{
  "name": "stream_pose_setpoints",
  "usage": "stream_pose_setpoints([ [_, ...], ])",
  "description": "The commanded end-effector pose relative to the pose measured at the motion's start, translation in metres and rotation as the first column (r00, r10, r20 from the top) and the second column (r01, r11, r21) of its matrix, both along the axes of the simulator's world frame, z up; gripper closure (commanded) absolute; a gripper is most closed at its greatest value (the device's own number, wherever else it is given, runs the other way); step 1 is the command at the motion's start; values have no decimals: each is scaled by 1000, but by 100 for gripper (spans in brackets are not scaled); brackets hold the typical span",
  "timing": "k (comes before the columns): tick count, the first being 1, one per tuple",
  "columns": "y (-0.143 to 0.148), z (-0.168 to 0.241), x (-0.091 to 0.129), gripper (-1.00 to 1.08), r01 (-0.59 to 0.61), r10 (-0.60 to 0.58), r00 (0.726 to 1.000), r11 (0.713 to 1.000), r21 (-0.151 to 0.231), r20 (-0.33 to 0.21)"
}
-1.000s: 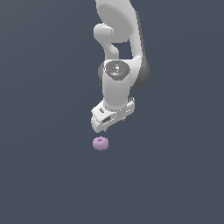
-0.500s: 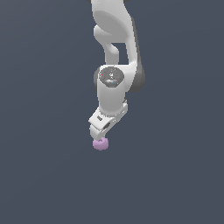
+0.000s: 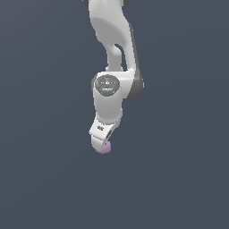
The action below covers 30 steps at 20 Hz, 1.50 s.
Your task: Pick up the object and move it to a goal position.
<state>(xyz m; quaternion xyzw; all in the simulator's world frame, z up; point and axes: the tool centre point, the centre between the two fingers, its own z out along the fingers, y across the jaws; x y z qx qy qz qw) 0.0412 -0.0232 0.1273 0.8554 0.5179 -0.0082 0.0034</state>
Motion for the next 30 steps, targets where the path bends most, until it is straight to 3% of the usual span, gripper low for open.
stream_pose_setpoints([
  [1, -4, -3, 3, -92, -62, 62, 998, 998, 2, 0],
  [7, -15, -11, 10, -92, -205, 205, 979, 979, 7, 2],
  [16, -28, -21, 17, -92, -377, 376, 926, 926, 12, 7],
  [23, -34, -25, 20, -92, -442, 442, 897, 897, 14, 10],
  [30, -35, -26, 21, -92, -452, 452, 892, 892, 14, 10],
])
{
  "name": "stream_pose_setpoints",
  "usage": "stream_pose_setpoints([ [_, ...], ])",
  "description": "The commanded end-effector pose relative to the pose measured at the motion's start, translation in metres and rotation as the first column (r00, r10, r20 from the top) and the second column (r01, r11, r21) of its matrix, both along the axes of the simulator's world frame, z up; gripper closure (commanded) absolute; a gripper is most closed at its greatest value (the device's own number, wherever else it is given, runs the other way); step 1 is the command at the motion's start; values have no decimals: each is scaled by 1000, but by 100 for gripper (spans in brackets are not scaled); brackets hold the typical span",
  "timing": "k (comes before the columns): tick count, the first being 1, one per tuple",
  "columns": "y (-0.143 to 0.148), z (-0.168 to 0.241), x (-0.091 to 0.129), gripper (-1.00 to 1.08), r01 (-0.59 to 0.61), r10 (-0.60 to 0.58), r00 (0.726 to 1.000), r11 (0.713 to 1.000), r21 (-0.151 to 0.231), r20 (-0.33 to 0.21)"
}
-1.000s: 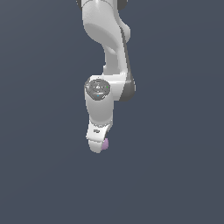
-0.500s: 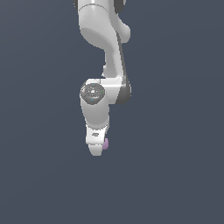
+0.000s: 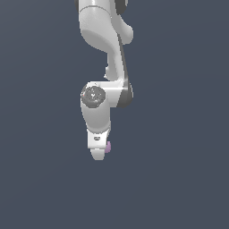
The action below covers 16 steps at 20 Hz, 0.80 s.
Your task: Pick up the object and move it to a goal position.
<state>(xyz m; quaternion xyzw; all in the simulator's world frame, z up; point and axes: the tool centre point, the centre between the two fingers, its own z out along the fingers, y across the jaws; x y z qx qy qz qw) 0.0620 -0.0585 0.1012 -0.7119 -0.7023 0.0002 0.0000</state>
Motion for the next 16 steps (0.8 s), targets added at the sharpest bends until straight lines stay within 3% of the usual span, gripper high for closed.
stream_pose_setpoints([
  [1, 0, -1, 0, -92, 0, 0, 1000, 1000, 0, 0],
  [16, 0, -50, 0, -92, -5, 5, 1000, 1000, 0, 0],
])
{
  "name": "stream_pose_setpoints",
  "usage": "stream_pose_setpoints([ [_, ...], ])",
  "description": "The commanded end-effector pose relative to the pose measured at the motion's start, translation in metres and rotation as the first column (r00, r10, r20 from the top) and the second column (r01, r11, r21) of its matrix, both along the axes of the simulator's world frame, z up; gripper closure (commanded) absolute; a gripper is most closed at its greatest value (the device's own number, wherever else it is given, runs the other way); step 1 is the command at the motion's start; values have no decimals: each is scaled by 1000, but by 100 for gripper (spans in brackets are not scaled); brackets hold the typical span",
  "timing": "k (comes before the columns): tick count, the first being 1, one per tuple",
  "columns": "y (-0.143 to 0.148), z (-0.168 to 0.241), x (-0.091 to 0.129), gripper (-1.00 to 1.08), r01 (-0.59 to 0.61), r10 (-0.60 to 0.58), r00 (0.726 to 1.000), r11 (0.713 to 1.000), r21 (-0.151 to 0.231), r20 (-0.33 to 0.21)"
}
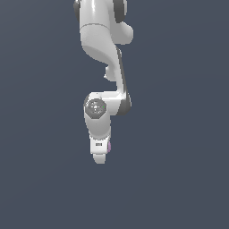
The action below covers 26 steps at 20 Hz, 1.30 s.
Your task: Pick up the object and move it to a goal position.
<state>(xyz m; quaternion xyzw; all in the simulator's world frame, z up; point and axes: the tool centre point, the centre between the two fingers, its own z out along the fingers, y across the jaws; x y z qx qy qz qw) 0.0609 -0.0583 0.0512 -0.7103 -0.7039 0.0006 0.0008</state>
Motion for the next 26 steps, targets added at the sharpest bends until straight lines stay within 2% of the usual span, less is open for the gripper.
stream_pose_setpoints([
  [1, 0, 0, 1, -92, 0, 0, 1000, 1000, 0, 2],
  [2, 0, 0, 1, 108, 0, 0, 1000, 1000, 0, 2],
  [16, -1, 3, 0, 108, 0, 0, 1000, 1000, 0, 2],
  [26, -7, 43, -17, 108, 0, 0, 1000, 1000, -1, 1],
])
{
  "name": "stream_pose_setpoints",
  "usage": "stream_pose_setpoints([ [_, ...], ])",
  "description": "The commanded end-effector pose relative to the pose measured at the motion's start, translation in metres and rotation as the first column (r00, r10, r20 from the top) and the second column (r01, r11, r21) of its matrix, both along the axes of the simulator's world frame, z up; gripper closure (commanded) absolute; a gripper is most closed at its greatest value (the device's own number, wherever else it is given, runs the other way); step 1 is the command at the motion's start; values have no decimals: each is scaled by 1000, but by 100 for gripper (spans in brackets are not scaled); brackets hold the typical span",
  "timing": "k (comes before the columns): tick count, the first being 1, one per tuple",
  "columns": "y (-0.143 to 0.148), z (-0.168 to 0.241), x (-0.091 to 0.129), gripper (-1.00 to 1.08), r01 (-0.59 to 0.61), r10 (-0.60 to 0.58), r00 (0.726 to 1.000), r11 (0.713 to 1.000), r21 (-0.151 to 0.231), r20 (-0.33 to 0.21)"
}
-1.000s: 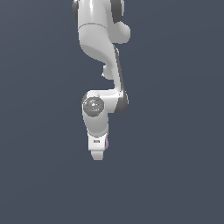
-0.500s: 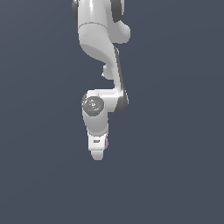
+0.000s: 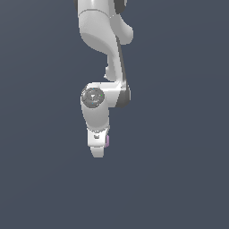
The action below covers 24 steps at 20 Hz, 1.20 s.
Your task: Pick up the object and move it to a goal position.
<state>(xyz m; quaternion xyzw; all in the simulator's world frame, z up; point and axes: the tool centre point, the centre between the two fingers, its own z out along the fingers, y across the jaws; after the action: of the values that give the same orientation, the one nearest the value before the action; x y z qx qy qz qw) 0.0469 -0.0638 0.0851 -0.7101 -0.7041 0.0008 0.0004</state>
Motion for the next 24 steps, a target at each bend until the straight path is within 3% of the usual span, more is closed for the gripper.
stream_pose_setpoints([
  [1, -3, 16, -6, 108, 0, 0, 1000, 1000, -1, 1],
  [24, -36, 231, -92, 108, -1, 1, 1000, 1000, 1, 2],
])
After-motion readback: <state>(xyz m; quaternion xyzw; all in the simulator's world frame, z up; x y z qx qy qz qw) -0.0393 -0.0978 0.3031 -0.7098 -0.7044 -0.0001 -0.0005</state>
